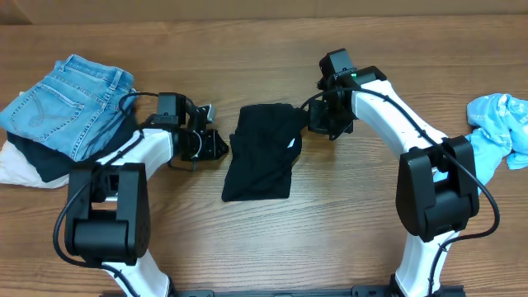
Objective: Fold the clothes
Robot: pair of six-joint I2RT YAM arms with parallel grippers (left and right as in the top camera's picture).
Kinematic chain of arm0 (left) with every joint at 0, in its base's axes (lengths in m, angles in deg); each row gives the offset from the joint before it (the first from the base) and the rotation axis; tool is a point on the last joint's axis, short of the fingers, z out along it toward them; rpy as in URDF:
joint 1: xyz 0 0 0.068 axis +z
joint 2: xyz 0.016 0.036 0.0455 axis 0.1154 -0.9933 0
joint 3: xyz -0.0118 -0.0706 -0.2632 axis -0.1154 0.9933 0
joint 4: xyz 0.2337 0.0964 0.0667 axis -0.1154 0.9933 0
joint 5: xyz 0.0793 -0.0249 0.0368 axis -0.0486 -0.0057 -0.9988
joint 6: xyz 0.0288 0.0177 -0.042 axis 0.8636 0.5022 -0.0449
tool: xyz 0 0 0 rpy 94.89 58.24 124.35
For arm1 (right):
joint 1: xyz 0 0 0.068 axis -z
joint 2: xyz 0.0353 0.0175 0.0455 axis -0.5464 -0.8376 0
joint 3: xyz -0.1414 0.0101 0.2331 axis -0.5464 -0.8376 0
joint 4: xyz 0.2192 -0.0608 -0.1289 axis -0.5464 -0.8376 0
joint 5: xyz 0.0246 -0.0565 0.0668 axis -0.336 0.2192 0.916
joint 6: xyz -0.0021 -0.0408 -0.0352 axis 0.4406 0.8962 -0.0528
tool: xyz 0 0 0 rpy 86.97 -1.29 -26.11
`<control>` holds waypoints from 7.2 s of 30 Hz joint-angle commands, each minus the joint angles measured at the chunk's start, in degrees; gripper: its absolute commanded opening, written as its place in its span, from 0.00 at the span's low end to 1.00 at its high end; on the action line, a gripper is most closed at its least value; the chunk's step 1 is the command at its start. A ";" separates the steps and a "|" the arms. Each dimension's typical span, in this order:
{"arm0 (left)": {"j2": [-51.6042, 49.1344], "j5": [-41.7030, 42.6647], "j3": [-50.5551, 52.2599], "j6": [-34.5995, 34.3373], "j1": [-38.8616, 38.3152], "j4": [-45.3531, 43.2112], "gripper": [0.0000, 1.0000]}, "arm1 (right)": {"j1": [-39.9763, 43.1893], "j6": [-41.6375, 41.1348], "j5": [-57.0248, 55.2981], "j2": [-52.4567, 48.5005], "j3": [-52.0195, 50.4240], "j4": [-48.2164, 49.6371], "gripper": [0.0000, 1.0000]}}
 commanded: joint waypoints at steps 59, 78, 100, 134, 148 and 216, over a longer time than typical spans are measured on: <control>-2.16 2.78 -5.84 -3.78 -3.26 2.12 0.24 | -19.69 3.37 3.02 4.46 0.46 -0.20 0.04; -0.35 8.07 -12.41 -3.13 -1.31 5.16 0.25 | -16.94 6.01 1.60 12.24 0.55 -17.25 0.04; -11.02 0.15 -13.97 -5.33 -7.28 0.85 0.22 | -17.09 5.73 -0.33 0.76 -2.54 -24.17 0.04; 2.80 -14.27 -7.04 -1.64 -12.85 12.94 0.30 | -10.71 4.33 7.15 13.05 -12.22 4.02 0.04; 2.80 -14.93 -6.43 -7.30 -12.20 13.81 0.28 | -12.17 1.25 6.19 -1.51 -12.39 26.51 0.04; -9.62 -23.47 -28.17 0.31 -2.80 22.49 0.57 | -7.26 -0.33 -5.33 -5.25 -3.85 8.96 0.04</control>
